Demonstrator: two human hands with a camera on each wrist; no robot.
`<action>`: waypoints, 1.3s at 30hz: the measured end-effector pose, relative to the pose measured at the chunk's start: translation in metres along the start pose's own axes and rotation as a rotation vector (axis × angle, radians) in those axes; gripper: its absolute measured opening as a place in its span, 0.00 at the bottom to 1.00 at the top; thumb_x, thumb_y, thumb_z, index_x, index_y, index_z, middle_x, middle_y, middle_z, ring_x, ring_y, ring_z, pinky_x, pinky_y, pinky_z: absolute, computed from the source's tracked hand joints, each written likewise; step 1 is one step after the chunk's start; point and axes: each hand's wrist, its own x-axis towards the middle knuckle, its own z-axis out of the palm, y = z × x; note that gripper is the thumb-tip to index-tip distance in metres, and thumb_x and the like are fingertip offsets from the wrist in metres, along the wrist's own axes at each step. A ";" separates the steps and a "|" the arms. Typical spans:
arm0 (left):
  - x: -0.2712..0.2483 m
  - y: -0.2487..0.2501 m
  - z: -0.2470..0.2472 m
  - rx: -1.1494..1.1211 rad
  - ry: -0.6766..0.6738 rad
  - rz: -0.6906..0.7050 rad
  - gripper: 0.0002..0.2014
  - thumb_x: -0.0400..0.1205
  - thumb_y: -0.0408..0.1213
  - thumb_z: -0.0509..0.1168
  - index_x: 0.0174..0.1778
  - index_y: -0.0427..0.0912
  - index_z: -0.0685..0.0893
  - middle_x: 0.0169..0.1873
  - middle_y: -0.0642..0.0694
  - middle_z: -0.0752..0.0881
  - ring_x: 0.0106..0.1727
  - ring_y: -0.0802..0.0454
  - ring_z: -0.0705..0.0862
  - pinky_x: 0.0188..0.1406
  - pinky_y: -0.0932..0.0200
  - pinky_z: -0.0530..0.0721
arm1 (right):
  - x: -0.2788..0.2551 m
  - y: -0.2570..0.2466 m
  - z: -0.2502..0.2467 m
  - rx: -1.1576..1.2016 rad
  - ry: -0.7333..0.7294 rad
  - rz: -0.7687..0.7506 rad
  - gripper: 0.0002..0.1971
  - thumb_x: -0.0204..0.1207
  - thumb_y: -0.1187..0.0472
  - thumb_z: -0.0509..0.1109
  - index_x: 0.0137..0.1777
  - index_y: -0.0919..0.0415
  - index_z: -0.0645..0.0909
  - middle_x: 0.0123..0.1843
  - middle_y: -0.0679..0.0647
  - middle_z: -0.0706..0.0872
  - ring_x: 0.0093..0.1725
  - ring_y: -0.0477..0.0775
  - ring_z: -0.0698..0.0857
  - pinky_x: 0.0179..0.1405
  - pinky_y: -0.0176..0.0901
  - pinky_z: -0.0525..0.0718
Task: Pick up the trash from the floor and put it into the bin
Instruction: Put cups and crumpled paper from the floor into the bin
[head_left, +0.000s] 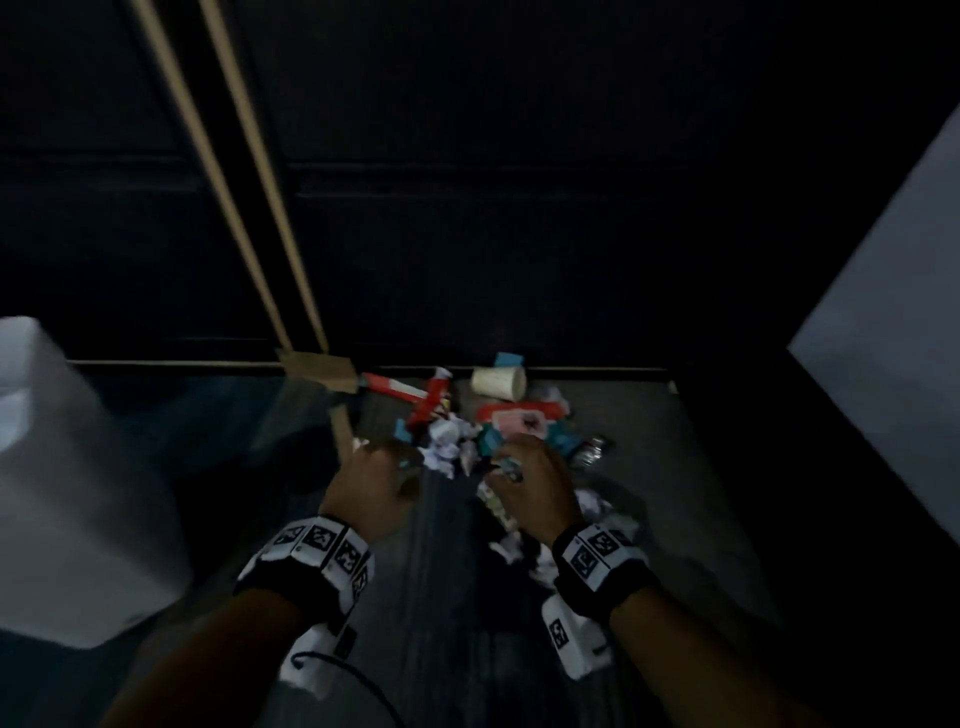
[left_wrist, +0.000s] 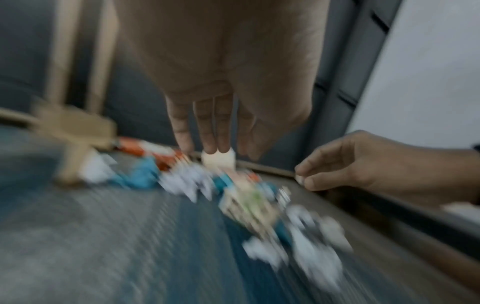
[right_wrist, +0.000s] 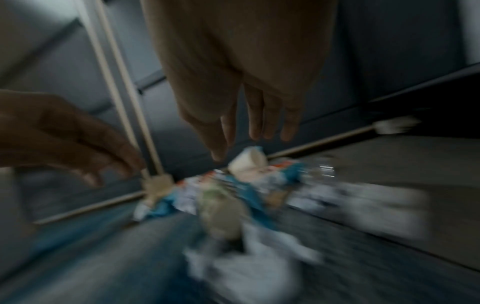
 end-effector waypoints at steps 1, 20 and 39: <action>-0.002 0.007 0.015 0.005 -0.049 0.037 0.12 0.70 0.37 0.66 0.48 0.44 0.89 0.49 0.41 0.89 0.50 0.39 0.87 0.46 0.47 0.87 | -0.010 0.021 -0.008 -0.037 -0.001 0.043 0.10 0.71 0.65 0.76 0.52 0.62 0.87 0.55 0.57 0.86 0.55 0.54 0.84 0.57 0.43 0.82; -0.001 0.079 0.200 0.087 -0.603 0.271 0.33 0.82 0.42 0.63 0.82 0.61 0.56 0.83 0.47 0.49 0.81 0.35 0.57 0.68 0.41 0.77 | -0.088 0.141 -0.044 -0.307 -0.149 0.383 0.16 0.74 0.66 0.65 0.57 0.69 0.88 0.63 0.67 0.85 0.63 0.66 0.84 0.72 0.46 0.76; -0.030 -0.022 0.051 -0.299 0.245 -0.034 0.18 0.80 0.42 0.62 0.66 0.46 0.83 0.61 0.44 0.84 0.58 0.45 0.84 0.60 0.57 0.82 | -0.039 0.017 0.021 -0.050 -0.234 -0.077 0.30 0.79 0.52 0.71 0.80 0.55 0.69 0.81 0.43 0.67 0.80 0.44 0.66 0.80 0.42 0.67</action>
